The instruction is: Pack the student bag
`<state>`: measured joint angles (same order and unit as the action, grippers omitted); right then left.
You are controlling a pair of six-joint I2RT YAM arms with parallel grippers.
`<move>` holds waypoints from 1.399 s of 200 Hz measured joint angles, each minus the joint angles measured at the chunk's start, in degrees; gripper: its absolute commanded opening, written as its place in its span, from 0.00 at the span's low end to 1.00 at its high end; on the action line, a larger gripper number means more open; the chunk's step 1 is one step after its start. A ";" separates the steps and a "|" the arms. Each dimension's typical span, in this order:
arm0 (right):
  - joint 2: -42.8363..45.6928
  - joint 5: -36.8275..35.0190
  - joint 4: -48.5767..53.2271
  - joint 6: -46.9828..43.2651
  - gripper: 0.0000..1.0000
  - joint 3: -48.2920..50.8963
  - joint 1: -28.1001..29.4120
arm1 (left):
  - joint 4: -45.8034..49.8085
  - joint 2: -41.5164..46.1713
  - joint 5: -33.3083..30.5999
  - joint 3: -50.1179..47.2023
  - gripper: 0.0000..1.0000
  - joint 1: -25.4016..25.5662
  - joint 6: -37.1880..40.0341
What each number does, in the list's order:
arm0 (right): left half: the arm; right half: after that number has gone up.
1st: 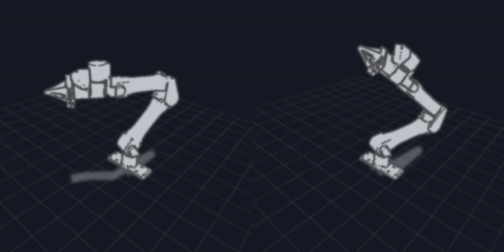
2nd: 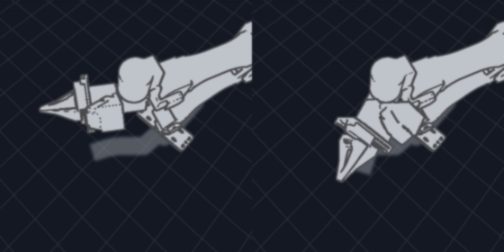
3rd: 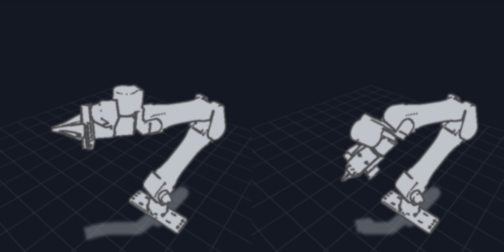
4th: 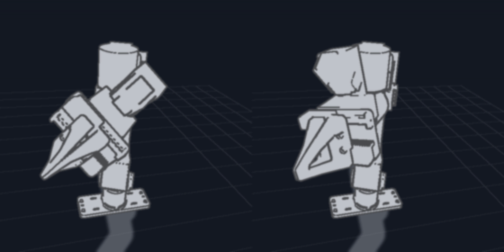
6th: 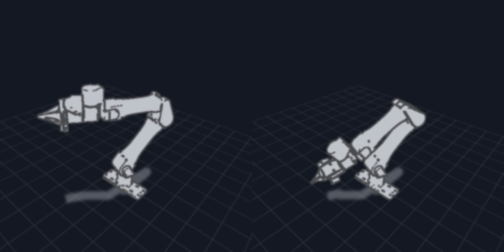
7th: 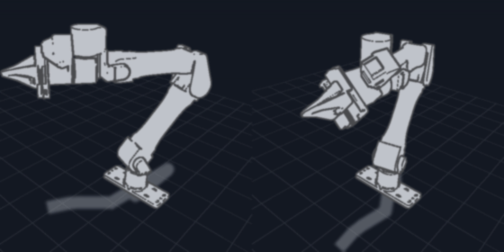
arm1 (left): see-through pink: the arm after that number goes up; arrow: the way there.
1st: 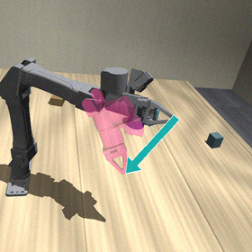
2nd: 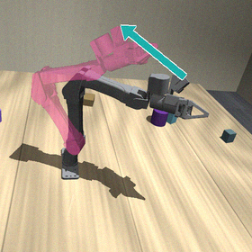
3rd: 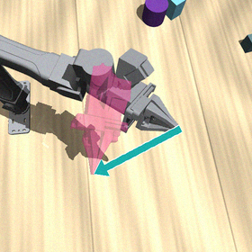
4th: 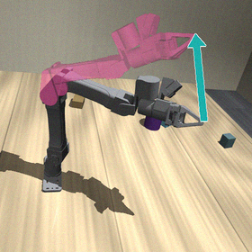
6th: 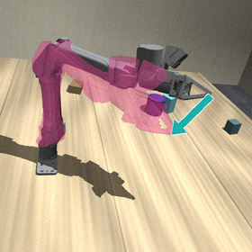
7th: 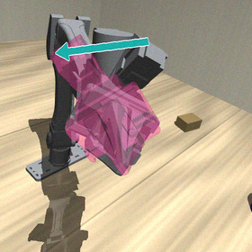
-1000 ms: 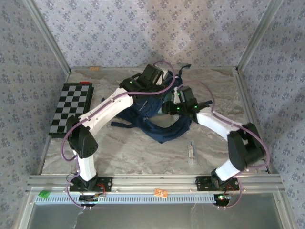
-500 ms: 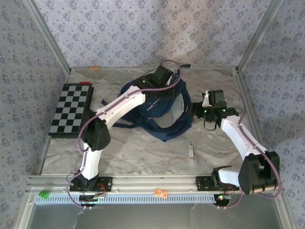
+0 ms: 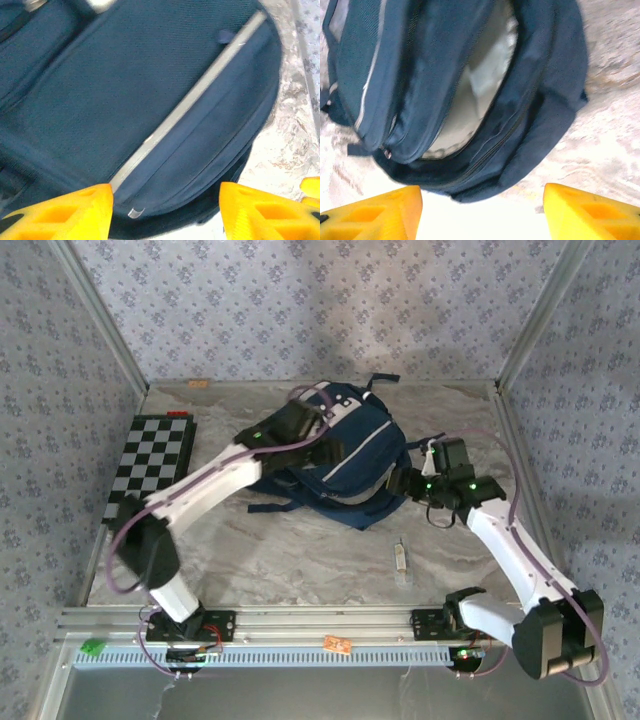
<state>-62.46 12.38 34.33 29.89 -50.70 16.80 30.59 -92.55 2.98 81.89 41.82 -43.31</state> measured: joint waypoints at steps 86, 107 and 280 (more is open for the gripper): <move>-0.92 -4.13 -5.18 8.33 0.67 5.01 11.76 | -18.03 5.64 3.28 -28.22 0.44 -5.46 -25.40; -0.92 -4.31 -5.79 8.79 0.67 5.42 11.69 | -20.81 3.98 3.50 -28.22 0.40 -5.46 -28.41; -1.84 -4.26 -7.89 9.35 0.69 5.46 9.94 | -30.71 -3.93 4.55 -28.06 0.38 -5.64 -40.17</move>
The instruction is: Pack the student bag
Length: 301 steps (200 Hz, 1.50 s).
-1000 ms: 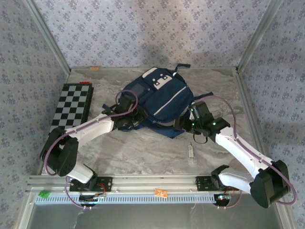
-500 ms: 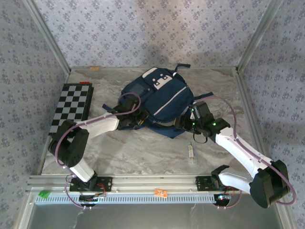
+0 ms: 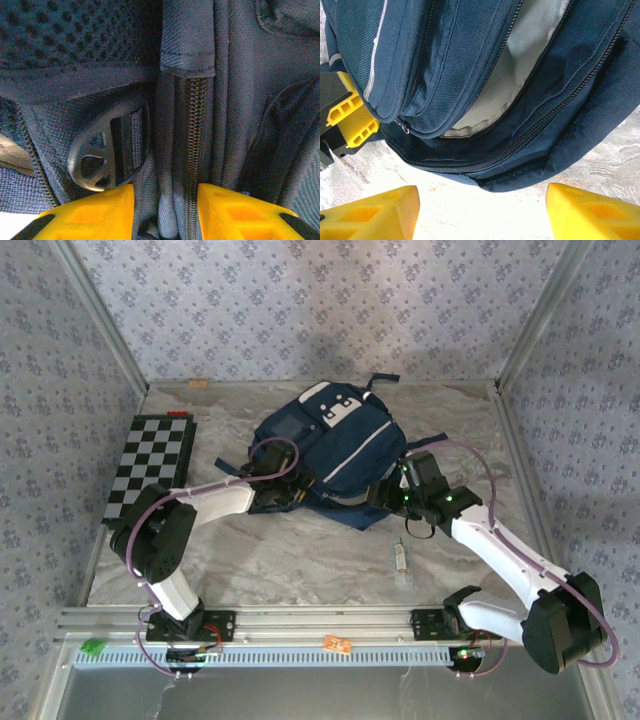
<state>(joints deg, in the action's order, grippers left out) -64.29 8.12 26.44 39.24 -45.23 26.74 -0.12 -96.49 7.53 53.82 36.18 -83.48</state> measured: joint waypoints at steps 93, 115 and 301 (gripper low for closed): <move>-0.44 0.24 -0.61 -0.04 0.70 0.28 -1.73 | -3.04 6.27 -3.30 -1.68 0.36 0.37 -1.01; -0.83 0.50 -0.96 -0.04 0.70 0.31 -1.92 | -2.60 6.14 -3.43 -0.44 0.37 0.74 -0.79; -3.63 -7.43 4.61 -0.13 0.76 -6.27 7.63 | 4.96 -1.18 0.57 11.41 0.00 0.26 -2.45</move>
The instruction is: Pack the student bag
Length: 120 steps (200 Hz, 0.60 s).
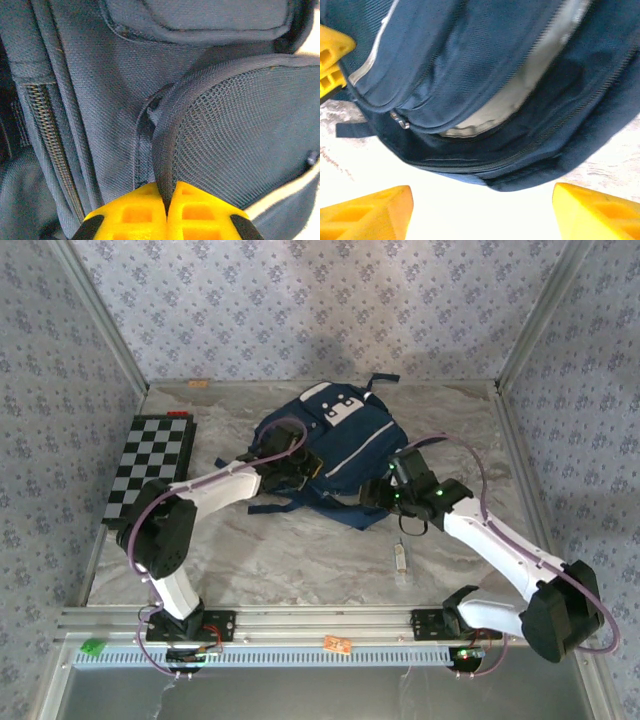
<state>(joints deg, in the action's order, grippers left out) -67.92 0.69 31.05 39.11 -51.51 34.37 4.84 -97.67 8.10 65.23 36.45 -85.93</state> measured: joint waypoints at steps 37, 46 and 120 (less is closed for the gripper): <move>-5.31 -7.32 -1.18 2.25 0.72 -5.03 10.29 | 1.25 3.08 1.79 2.45 0.00 -0.72 -1.86; -7.63 -9.05 -2.27 2.71 0.70 -5.95 12.07 | 1.25 3.26 2.21 2.99 0.00 -0.79 -2.36; -20.57 -24.04 -12.50 7.30 0.64 -9.11 18.93 | 2.40 3.30 4.33 3.85 0.00 -0.31 -5.81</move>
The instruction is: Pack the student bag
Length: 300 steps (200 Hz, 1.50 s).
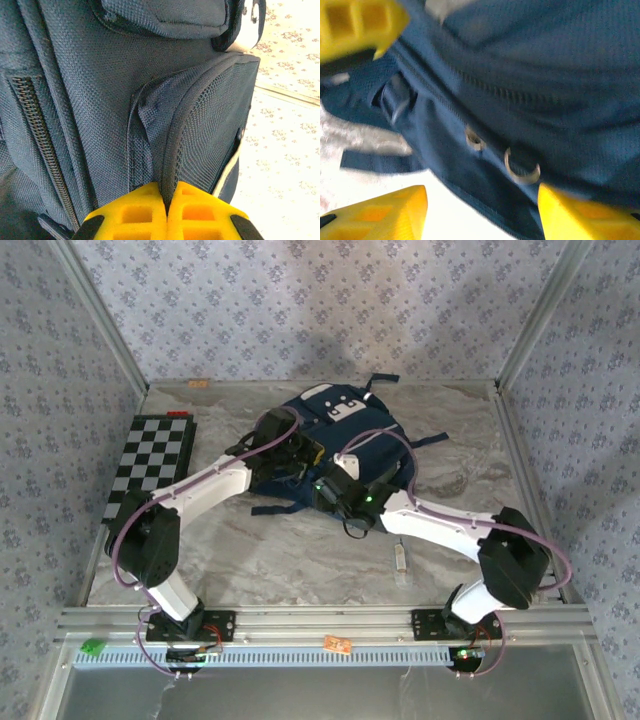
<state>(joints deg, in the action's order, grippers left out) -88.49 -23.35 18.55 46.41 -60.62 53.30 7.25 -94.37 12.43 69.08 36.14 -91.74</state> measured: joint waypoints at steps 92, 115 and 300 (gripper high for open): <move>-2.51 -11.39 1.01 2.10 0.46 -0.63 -0.59 | -0.42 0.96 0.04 0.00 0.00 0.61 -2.03; 0.66 -10.84 4.37 2.25 0.41 -0.42 -1.16 | -0.59 0.96 0.63 0.00 0.00 1.09 -2.25; 4.37 6.32 -2.69 -2.23 0.39 5.42 -5.92 | 0.74 0.81 1.25 0.85 0.00 1.64 -2.36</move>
<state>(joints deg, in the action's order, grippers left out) -84.12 -17.04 15.86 44.18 -55.20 47.37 7.99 -93.56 13.67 69.93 37.78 -94.11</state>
